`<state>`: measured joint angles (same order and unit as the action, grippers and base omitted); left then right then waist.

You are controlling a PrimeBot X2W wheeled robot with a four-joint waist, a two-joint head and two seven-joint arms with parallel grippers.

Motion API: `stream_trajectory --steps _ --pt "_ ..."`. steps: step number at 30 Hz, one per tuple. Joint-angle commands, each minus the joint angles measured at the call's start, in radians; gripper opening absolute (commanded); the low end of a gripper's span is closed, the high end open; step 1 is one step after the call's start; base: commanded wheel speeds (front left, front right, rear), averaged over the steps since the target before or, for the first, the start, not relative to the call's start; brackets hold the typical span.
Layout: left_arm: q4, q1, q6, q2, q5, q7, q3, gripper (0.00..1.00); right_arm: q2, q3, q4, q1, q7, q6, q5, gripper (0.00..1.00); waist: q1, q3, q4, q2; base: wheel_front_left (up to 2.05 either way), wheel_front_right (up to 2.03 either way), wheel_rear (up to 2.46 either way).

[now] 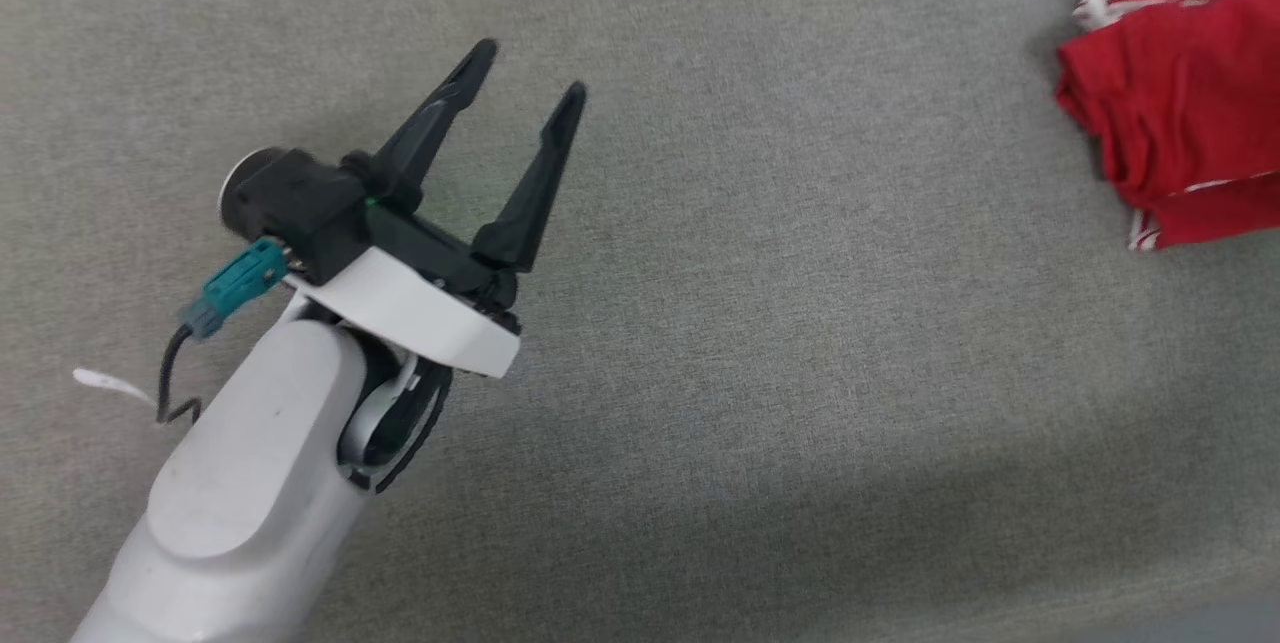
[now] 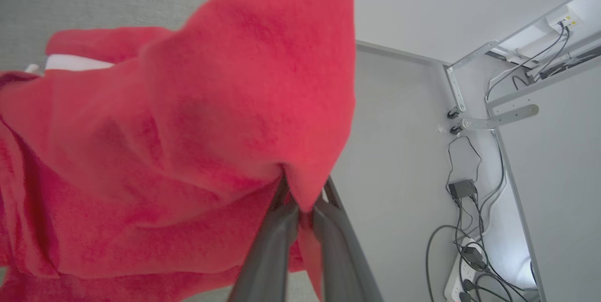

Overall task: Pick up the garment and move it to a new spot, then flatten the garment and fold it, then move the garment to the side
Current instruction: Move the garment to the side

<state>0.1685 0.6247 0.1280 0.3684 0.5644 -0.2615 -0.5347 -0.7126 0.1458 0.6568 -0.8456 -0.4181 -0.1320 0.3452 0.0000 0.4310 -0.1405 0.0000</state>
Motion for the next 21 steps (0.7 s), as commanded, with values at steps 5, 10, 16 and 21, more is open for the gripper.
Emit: stream_trajectory --steps 5,10,16,21 --pt "0.015 0.073 0.003 -0.005 0.022 -0.004 -0.067 1.0 0.03 -0.055 0.12 -0.071 0.041 0.003 -0.101 0.0 0.0 0.042 -0.006 0.0 0.0 0.0 0.0" --pt "0.024 0.116 0.003 -0.011 0.029 -0.004 -0.105 1.0 0.052 -0.102 0.223 -0.109 0.069 0.003 -0.183 0.0 0.0 0.067 0.011 0.0 0.0 0.0 0.0" --pt "0.028 0.146 0.003 -0.012 0.038 -0.004 -0.136 1.0 0.085 -0.154 0.315 -0.143 0.128 0.003 -0.258 0.0 0.0 0.089 0.041 0.0 0.0 0.0 0.0" --pt "0.032 0.156 0.003 -0.012 0.046 -0.004 -0.137 1.0 0.101 -0.197 0.377 -0.166 0.163 0.003 -0.293 0.09 0.0 0.099 0.063 0.0 0.0 0.0 0.0"
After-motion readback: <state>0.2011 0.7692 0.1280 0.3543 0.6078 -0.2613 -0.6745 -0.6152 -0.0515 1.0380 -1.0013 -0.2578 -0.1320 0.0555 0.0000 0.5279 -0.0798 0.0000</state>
